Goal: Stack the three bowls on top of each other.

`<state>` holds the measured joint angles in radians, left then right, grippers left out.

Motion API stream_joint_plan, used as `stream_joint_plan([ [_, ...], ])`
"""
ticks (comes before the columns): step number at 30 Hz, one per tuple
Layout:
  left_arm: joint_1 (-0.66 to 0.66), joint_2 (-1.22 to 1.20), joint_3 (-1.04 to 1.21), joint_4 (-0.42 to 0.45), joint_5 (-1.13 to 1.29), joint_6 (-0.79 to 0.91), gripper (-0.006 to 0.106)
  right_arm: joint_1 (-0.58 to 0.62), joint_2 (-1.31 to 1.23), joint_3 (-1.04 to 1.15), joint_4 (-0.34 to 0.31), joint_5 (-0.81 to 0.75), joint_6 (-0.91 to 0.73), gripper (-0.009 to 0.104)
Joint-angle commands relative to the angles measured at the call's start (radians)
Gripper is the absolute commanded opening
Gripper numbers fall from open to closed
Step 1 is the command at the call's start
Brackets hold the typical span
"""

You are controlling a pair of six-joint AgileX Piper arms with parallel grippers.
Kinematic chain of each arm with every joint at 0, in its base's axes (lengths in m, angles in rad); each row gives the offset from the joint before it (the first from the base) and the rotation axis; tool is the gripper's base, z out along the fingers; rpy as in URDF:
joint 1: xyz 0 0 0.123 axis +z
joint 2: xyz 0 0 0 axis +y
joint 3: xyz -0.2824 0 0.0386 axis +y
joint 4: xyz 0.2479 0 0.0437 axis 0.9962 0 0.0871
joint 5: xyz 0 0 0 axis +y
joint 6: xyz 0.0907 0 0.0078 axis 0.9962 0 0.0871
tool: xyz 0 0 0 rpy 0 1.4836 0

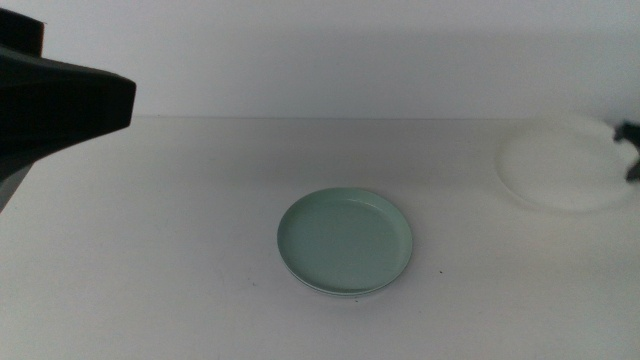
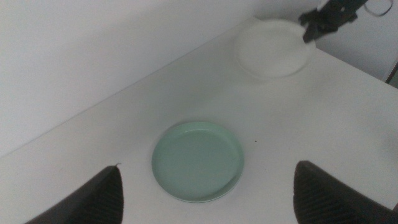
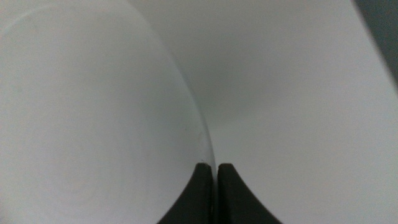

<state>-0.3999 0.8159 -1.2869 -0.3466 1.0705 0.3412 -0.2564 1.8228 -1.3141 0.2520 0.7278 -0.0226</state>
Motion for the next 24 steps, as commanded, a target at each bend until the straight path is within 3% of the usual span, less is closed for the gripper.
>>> stream_joint_plan([
  [1,0.001,-0.004,-0.001,0.0,-0.012,-0.001,0.094,0.072,-0.09,0.014,0.054,0.013,-0.02,-0.001],
  [13,0.001,-0.004,-0.001,0.016,-0.012,-0.001,0.094,0.564,-0.086,0.014,0.095,0.031,0.052,-0.001],
  [18,0.001,-0.004,-0.001,0.016,-0.012,-0.001,0.094,0.643,-0.02,0.014,0.095,0.007,0.086,-0.001],
  [24,0.001,-0.004,-0.001,0.016,-0.012,-0.001,0.094,0.646,0.049,0.014,0.097,-0.03,0.104,-0.001],
])
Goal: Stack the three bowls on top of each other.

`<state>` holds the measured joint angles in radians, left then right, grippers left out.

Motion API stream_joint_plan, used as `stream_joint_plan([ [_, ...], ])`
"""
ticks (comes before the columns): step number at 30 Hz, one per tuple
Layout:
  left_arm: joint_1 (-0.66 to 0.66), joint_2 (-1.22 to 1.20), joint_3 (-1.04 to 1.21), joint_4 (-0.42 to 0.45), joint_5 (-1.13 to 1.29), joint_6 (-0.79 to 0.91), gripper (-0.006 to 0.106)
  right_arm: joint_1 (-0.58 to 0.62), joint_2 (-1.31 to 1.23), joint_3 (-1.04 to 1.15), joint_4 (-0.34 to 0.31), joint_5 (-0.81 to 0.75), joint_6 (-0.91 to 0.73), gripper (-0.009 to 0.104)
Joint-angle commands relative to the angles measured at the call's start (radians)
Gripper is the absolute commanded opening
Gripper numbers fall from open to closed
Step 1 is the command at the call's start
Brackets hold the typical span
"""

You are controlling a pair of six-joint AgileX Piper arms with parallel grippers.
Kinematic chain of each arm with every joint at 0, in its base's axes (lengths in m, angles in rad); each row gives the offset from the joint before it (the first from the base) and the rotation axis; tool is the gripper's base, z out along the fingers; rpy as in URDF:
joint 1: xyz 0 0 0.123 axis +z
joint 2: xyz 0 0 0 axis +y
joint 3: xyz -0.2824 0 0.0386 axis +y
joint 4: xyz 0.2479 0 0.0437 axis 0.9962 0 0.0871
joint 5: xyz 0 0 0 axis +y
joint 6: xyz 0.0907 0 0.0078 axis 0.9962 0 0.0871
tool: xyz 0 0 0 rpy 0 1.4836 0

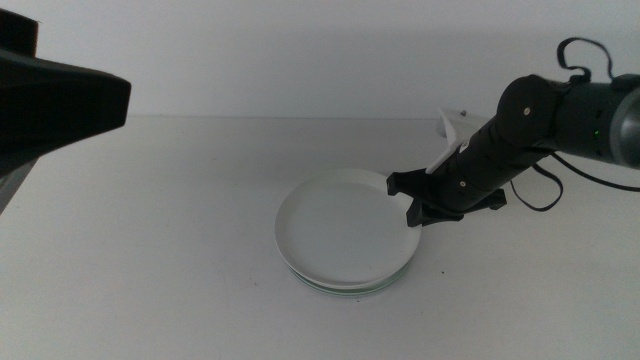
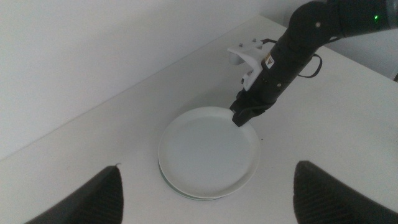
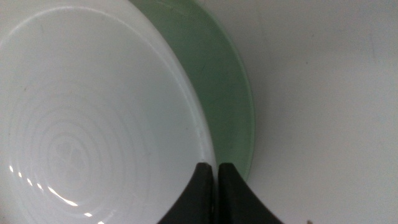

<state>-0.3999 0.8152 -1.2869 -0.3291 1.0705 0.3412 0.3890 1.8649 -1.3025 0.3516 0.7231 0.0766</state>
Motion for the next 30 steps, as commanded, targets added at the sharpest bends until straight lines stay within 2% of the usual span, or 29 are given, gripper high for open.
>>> stream_joint_plan([
  [1,0.001,-0.004,-0.001,-0.002,-0.012,-0.001,0.094,0.0,0.012,0.003,-0.005,-0.035,0.005,-0.001],
  [14,0.001,-0.004,-0.001,-0.002,-0.012,-0.001,0.094,0.0,0.02,0.003,-0.027,-0.114,0.003,-0.001],
  [24,0.001,-0.004,-0.001,-0.002,-0.012,-0.001,0.094,0.0,0.039,0.005,-0.025,-0.094,0.005,0.005],
  [27,0.001,-0.004,-0.001,-0.001,-0.012,-0.001,0.094,0.0,0.037,0.005,-0.023,-0.094,0.005,0.014],
  [30,0.001,-0.004,-0.001,-0.001,-0.012,-0.001,0.094,0.0,0.035,0.003,-0.033,-0.087,-0.004,0.037],
])
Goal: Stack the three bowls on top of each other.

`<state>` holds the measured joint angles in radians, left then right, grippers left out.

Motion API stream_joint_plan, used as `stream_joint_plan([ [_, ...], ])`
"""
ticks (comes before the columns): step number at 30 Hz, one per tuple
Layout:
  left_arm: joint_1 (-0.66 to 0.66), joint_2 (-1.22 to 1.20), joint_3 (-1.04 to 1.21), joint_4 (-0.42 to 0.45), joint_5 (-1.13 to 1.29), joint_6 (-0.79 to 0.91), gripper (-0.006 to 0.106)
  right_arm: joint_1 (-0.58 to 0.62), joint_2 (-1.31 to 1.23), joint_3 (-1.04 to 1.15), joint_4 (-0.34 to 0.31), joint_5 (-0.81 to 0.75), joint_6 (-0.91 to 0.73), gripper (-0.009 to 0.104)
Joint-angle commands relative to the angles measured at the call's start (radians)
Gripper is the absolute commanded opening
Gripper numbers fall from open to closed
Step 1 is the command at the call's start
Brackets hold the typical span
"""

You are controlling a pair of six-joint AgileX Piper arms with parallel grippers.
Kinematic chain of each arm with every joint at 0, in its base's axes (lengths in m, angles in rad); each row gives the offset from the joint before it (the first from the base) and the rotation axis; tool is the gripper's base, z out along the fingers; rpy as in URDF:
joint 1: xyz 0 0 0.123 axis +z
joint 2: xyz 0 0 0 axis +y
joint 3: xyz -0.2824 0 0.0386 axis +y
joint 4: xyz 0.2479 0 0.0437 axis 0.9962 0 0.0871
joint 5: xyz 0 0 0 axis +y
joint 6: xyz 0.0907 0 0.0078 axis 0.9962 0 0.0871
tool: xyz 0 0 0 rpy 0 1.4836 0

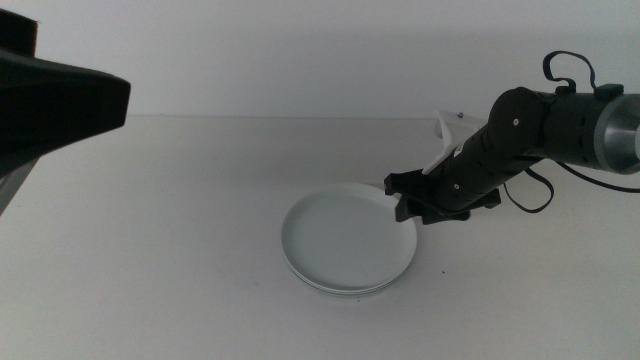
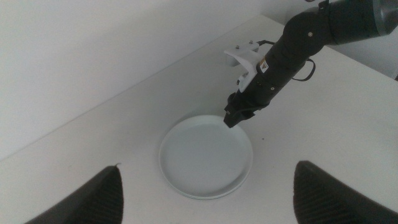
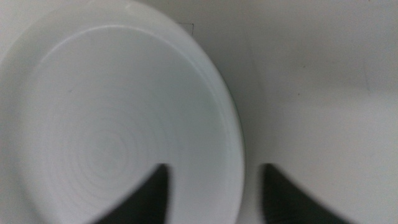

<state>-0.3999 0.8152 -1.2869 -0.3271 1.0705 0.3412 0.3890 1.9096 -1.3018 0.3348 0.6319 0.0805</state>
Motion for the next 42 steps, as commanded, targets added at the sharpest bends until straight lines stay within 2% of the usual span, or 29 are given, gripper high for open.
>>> stream_joint_plan([
  [1,0.001,-0.004,-0.001,-0.003,-0.012,-0.001,0.094,-0.001,-0.014,0.002,-0.025,0.017,-0.01,0.044],
  [5,0.001,-0.004,-0.001,-0.003,-0.012,-0.001,0.094,-0.036,-0.065,-0.052,-0.076,0.115,-0.045,0.076],
  [8,0.001,-0.004,-0.001,-0.003,-0.012,-0.001,0.094,-0.077,-0.147,-0.106,-0.119,0.172,-0.089,0.091],
  [9,0.001,-0.004,-0.001,-0.003,-0.012,-0.001,0.094,-0.09,-0.185,-0.117,-0.131,0.183,-0.089,0.092],
  [15,0.001,-0.004,-0.001,-0.003,-0.012,-0.001,0.094,-0.185,-0.435,-0.124,-0.229,0.196,-0.081,0.093],
  [18,0.001,-0.004,-0.001,-0.003,-0.012,-0.001,0.094,-0.208,-0.543,-0.111,-0.286,0.218,-0.081,0.093],
  [21,0.001,-0.004,-0.001,-0.003,-0.012,0.001,0.094,-0.211,-0.662,-0.05,-0.315,0.215,-0.07,0.093],
  [28,0.001,-0.004,-0.001,-0.003,-0.012,0.001,0.094,-0.211,-0.891,0.146,-0.335,0.048,-0.015,0.093],
  [38,0.001,-0.004,-0.001,-0.003,-0.016,0.0,0.094,-0.211,-0.984,0.155,-0.329,-0.011,0.0,0.093],
  [42,0.001,-0.004,-0.001,-0.003,-0.138,0.0,0.094,-0.211,-0.984,0.155,-0.329,-0.011,0.0,0.093],
])
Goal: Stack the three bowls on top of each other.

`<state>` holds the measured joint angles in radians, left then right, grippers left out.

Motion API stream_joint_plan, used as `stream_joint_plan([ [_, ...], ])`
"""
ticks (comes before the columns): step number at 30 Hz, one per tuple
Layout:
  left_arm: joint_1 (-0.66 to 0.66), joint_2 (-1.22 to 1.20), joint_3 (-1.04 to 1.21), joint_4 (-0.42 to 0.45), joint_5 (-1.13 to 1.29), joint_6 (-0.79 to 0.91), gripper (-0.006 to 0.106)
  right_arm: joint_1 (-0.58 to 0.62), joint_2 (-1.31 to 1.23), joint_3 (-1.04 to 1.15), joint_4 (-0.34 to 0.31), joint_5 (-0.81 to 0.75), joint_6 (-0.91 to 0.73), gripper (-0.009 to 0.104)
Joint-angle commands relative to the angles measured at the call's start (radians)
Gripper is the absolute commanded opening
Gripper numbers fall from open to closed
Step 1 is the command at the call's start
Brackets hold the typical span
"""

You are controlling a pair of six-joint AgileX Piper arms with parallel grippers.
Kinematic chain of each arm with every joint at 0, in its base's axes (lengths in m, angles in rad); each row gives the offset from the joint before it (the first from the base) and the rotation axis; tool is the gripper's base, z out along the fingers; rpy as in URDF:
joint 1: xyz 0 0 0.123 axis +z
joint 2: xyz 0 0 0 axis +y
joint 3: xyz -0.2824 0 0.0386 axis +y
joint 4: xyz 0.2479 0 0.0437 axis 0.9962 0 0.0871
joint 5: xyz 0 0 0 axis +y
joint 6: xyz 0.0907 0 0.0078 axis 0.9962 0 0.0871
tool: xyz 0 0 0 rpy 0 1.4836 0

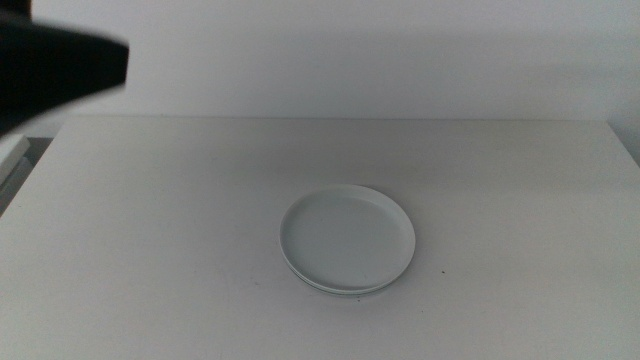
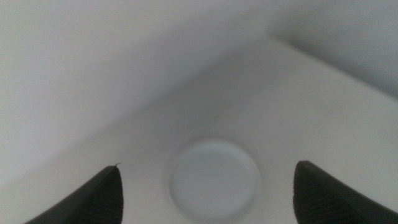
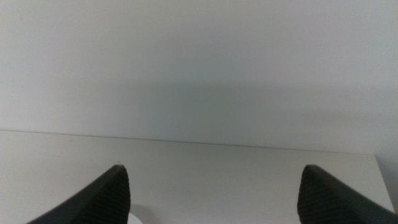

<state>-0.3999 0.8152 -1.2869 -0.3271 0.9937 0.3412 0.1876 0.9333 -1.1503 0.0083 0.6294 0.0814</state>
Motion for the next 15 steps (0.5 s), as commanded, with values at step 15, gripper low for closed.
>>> stream_joint_plan([
  [15,0.219,-0.073,0.197,0.319,-0.486,-0.328,0.094,-0.009,-0.008,0.004,-0.003,-0.008,-0.001,0.093],
])
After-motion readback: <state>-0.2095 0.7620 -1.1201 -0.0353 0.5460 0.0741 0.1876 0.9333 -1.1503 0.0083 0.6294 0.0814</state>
